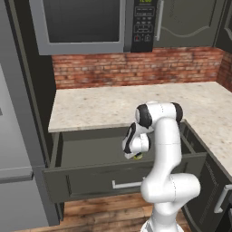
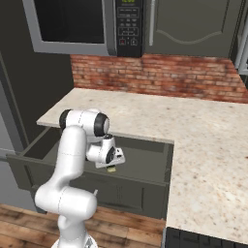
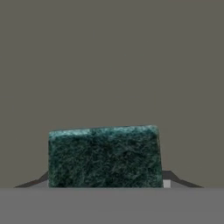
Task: Restock the sink supplies by placing the sponge and soap dispenser on the counter and next to the sink. Make sure the soap dispenser is upright.
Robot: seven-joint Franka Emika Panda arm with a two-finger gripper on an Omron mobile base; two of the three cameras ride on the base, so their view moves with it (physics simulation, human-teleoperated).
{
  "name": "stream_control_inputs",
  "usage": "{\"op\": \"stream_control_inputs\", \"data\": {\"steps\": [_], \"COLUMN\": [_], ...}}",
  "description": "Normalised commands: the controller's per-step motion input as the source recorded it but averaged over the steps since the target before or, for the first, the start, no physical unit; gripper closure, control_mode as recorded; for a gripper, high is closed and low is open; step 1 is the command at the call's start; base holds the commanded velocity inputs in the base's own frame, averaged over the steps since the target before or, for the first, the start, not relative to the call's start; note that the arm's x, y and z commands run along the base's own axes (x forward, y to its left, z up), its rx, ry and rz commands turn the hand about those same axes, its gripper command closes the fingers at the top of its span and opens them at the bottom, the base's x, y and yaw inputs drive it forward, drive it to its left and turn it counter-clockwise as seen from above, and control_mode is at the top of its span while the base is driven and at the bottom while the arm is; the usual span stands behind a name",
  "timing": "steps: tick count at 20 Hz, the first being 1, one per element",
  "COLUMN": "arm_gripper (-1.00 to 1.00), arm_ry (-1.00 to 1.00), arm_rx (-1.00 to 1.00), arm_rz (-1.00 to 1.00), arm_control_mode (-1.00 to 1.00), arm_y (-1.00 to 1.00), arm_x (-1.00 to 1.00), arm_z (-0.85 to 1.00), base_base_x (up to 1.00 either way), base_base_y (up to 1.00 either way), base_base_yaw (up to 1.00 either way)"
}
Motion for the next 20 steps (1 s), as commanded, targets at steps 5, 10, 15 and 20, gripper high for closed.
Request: {"op": "stream_control_inputs", "data": {"steps": [5,10,15,20], "arm_gripper": [1.00,1.00,1.00,1.00], "arm_ry": [0.00,0.00,-0.01,-0.03], "arm_rx": [0.00,-0.02,-0.01,0.00], "arm_rz": [0.00,0.00,0.00,0.00], "arm_control_mode": [-1.00,-1.00,-1.00,-1.00], "arm_y": [0.00,0.00,0.00,0.00], "arm_x": [-0.33,-0.47,-0.28,-0.32], "arm_z": [0.72,0.85,0.93,1.00], "base_base_x": [0.00,0.00,0.00,0.00], "base_base_y": [0.00,0.00,0.00,0.00], "base_base_yaw": [0.00,0.00,0.00,0.00]}}
